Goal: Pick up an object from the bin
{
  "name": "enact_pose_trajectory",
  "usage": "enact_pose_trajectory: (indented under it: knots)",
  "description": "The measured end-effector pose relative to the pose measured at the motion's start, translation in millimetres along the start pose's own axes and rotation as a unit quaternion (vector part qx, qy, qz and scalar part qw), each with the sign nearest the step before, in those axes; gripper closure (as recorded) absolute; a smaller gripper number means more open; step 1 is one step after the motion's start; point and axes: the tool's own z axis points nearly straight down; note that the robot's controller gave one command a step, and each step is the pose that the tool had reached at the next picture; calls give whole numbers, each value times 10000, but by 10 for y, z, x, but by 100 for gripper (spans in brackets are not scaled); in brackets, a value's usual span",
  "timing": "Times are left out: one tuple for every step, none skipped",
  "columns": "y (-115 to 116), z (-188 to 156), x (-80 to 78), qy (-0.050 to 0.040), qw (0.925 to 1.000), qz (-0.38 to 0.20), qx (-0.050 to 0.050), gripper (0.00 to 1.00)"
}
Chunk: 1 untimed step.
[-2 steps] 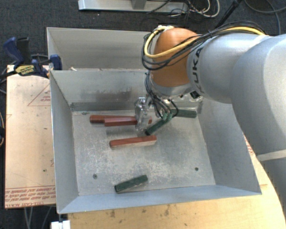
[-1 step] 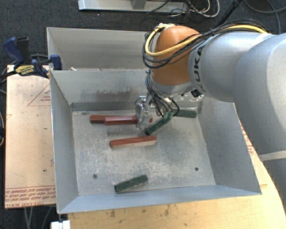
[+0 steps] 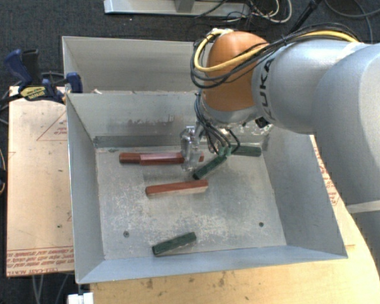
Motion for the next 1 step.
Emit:
enact_pose_trajectory:
  knots:
    - [-1, -158, 12, 27, 10000, -1, 2, 100]
